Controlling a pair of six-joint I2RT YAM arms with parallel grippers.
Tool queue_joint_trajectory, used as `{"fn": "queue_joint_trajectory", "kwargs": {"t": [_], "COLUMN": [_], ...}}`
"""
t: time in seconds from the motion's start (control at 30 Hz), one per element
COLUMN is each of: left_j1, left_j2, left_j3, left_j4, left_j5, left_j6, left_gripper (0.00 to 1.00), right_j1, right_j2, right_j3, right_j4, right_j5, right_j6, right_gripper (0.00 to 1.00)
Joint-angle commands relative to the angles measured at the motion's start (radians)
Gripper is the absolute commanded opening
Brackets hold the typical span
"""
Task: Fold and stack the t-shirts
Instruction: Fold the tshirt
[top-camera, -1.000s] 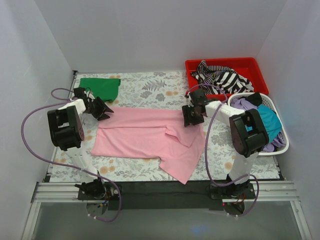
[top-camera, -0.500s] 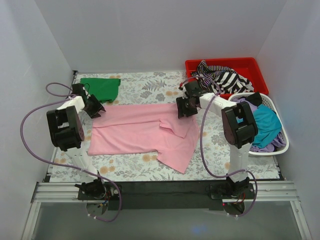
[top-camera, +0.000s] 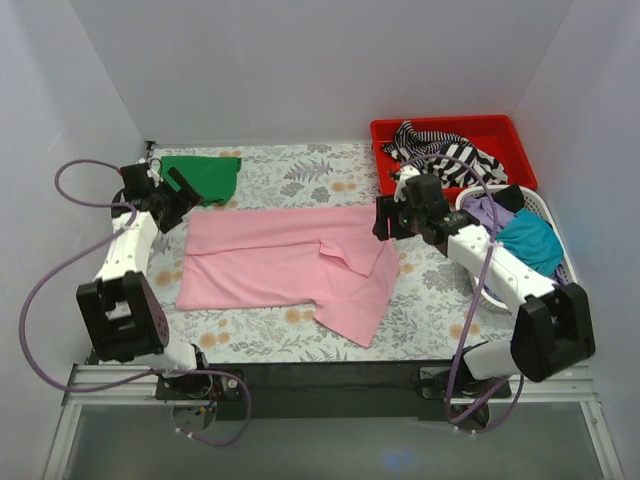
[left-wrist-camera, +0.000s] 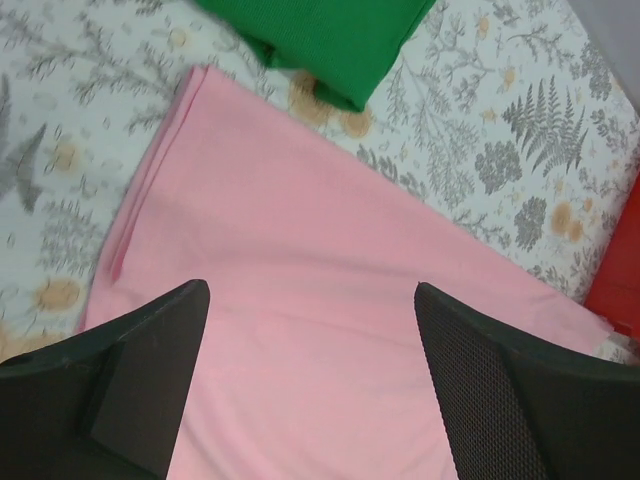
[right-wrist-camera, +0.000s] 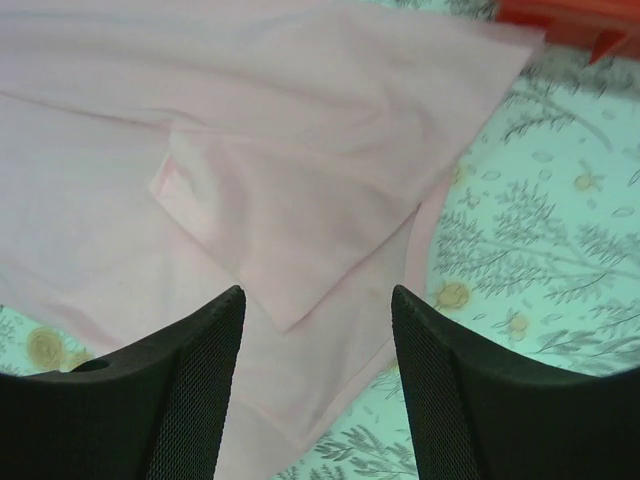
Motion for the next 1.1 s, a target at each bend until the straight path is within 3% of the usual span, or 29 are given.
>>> {"fn": "queue_joint_trajectory", "kwargs": {"t": [0.0,0.13,0.23,0.43,0.63,0.83,0.93,1.07], "left_j1": [0.001,-0.001,-0.008,-0.022,-0.022,-0.022,-0.022,-0.022], "left_j2": [-0.148,-0.321,-0.394,-0.334,-0.228,-0.168,-0.173,-0.176], "left_j3": [-0.138,-0.319,-0.361,-0.278,-0.223,-0.238,-0.286,-0.318], "left_j4": [-0.084,-0.15,-0.182,-0.3,-0.387,-0.409,-0.388,-0.397], "left_j5": [-0.101,-0.163,-0.244,-0.295,-0.287,-0.22,-0.117,-0.104], "left_j6": [-0.023,-0.028,-0.06,-0.022,0.012,-0.011,-0.049,-0.078], "left_gripper": [0.83,0.83,0.82,0.79,0.77,0.77,0.77,0.77], "right_j1": [0.019,0.045,0.085,0.194,0.315,0.376,0.384,0.384], "right_j2": [-0.077,-0.224,-0.303,-0.378,-0.34,-0.327,-0.344,-0.35], "right_j3": [-0.197,-0.36,-0.453,-0.565,-0.558,-0.567,-0.59,-0.592], "right_j4": [-0.039,-0.056,-0.062,-0.071,-0.114,-0.117,-0.109,-0.103], "right_j5": [-0.036,-0.045,-0.04,-0.023,0.009,0.02,0.018,0.026], "right_j6": [0.126,0.23,0.305,0.428,0.466,0.491,0.502,0.485], "right_gripper": [0.67,0.67,0.67,0.67,0.66,0.66,0.66,0.66]}}
